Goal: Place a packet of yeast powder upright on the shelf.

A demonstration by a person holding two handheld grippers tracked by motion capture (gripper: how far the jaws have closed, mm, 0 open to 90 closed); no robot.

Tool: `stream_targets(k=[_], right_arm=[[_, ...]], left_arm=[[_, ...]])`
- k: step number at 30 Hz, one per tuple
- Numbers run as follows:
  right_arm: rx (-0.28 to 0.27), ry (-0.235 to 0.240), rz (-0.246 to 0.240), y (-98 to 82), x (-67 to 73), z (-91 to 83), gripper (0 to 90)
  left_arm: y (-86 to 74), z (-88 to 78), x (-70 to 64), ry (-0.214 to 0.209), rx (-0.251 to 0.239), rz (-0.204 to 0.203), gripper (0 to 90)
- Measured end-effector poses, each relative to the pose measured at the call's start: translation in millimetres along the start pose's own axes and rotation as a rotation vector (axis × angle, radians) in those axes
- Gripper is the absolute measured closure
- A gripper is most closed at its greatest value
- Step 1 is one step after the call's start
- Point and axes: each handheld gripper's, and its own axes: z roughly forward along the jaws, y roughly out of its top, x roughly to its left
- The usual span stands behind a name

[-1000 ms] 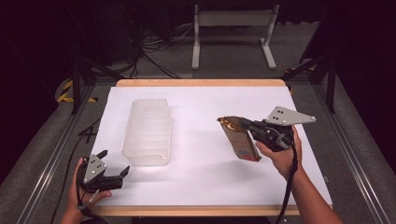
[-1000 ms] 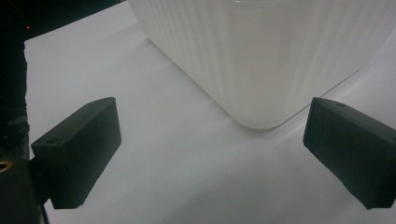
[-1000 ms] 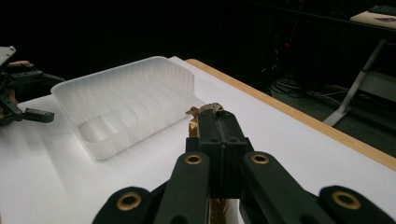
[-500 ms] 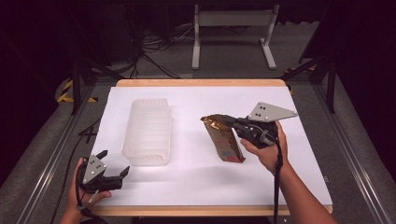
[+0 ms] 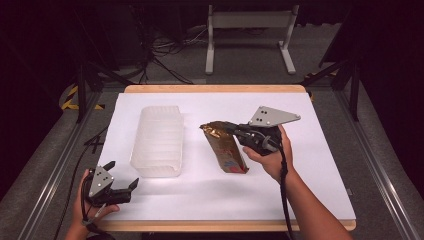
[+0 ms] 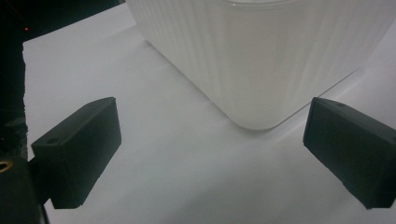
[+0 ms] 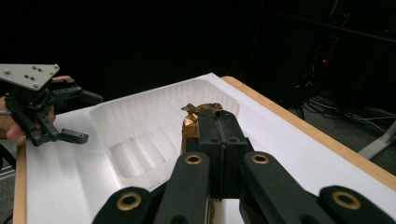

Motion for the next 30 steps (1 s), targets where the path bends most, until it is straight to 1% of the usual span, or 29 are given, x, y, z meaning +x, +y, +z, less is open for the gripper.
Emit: stream_targets(k=[8, 10, 11, 14, 20, 30], right_arm=[[-0.01, 0.014, -0.022, 11.1, 5.1, 14.0, 90.0], [-0.011, 0.02, -0.019, 13.7, 5.5, 18.1, 90.0], [-0.014, 0.026, -0.018, 15.9, 5.9, 22.4, 90.0], [-0.016, 0.033, -0.019, 17.6, 6.6, 27.2, 90.0], [-0.012, 0.066, -0.025, 22.7, 10.8, 44.7, 90.0], [-0.037, 0.091, -0.028, 32.1, 13.9, 59.8, 90.0]], left_arm=[[-0.3, 0.0, 0.0, -0.007, -0.001, -0.003, 5.2], [-0.1, -0.1, 0.0, -0.004, -0.003, 0.002, 5.1], [-0.1, -0.3, -0.3, -0.006, -0.003, -0.001, 5.1], [-0.1, -0.4, -0.3, -0.007, -0.003, -0.001, 5.1], [-0.3, -0.9, -0.3, -0.013, -0.002, -0.001, 5.1], [-0.9, -1.2, -0.6, -0.013, -0.003, 0.003, 5.1]])
